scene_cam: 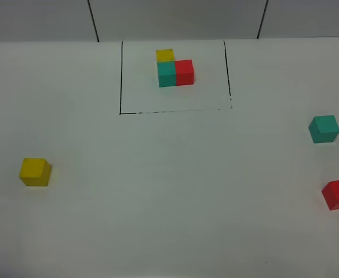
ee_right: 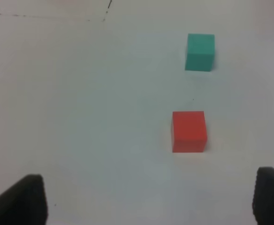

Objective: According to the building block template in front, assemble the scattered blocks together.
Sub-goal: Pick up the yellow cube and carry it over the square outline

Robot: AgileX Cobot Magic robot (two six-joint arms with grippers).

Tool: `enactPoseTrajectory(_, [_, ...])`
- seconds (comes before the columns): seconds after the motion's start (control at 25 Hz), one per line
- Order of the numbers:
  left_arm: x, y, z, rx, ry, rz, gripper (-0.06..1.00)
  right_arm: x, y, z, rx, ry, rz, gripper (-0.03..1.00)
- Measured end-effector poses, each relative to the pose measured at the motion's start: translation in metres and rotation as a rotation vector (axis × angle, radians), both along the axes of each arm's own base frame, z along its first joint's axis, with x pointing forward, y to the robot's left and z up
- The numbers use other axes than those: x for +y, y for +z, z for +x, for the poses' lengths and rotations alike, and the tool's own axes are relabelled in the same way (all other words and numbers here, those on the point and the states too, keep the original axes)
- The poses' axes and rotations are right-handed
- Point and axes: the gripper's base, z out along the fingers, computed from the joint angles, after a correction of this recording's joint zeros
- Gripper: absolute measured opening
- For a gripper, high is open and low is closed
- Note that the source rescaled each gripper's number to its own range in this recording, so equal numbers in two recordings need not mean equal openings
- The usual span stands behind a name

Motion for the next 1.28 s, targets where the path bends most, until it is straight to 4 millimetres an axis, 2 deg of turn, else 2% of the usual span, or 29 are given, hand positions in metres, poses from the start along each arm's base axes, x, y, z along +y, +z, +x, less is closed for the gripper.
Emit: enactPoseTrajectory(1.28, [0.0, 0.0, 0.0, 0.0, 0.0, 0.0, 0.62, 0.0, -0.0001, 0.0, 0.001, 0.0, 0.0, 0.99])
